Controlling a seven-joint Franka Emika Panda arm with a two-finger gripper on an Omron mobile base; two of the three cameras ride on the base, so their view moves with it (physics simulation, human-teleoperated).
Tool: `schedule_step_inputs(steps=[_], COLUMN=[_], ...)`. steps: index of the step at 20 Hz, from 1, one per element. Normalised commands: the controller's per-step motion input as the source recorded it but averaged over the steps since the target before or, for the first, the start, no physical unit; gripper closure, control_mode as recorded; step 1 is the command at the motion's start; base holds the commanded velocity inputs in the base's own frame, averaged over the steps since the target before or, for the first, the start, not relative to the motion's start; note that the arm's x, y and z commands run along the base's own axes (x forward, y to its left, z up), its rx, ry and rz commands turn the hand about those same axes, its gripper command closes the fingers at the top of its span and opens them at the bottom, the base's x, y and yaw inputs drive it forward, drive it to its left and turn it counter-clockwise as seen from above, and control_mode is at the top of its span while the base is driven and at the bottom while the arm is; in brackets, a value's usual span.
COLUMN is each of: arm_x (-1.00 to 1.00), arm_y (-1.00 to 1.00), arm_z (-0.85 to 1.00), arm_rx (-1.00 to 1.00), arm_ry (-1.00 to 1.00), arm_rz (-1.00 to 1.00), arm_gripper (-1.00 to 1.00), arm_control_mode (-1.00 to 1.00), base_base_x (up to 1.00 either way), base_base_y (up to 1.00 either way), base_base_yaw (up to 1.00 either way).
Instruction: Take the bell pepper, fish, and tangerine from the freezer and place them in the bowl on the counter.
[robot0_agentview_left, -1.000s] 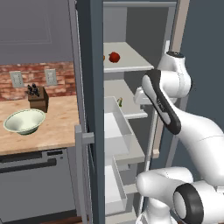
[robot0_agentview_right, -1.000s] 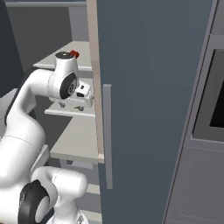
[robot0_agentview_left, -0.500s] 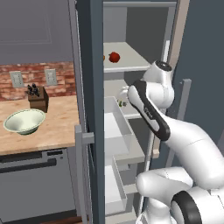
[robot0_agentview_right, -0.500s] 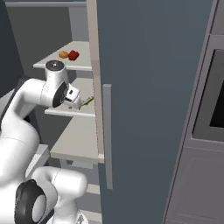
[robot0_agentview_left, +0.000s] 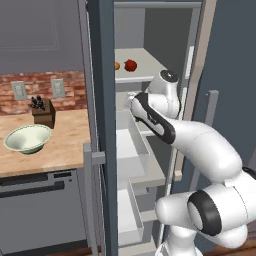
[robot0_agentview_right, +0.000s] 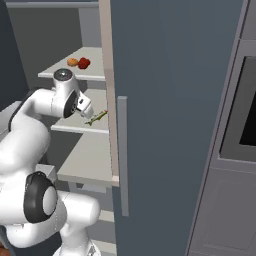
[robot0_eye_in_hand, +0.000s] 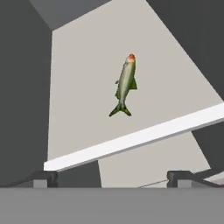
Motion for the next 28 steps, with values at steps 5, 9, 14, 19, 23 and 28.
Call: schedule_step_inputs(steps=[5,9,14,19,23,28], arm_x=[0.55,0.05,0.12,0.19,0.26,0.35], arm_y=[-0.14,0.0,-0.08,-0.09,0.0,0.0], arm_z=[-0.02,-0.01,-0.48,-0.49,-0.16,-0.1], arm_rx=[0.0,0.0,-0.07,-0.07,0.0,0.0], arm_ry=[0.0,0.02,0.0,0.0,0.0,0.0], arm_rz=[-0.01,0.0,0.0,0.0,0.0,-0.01], arm_gripper=[-1.0,-1.0,-1.0,-1.0,-1.0,-1.0], arm_control_mode=[-1.0,-1.0,-1.0,-1.0,-1.0,-1.0], base_base_x=[0.0,0.0,0.0,0.0,0.0,0.0], base_base_y=[0.0,0.0,0.0,0.0,0.0,0.0], base_base_yaw=[0.0,0.0,0.0,0.0,0.0,0.0])
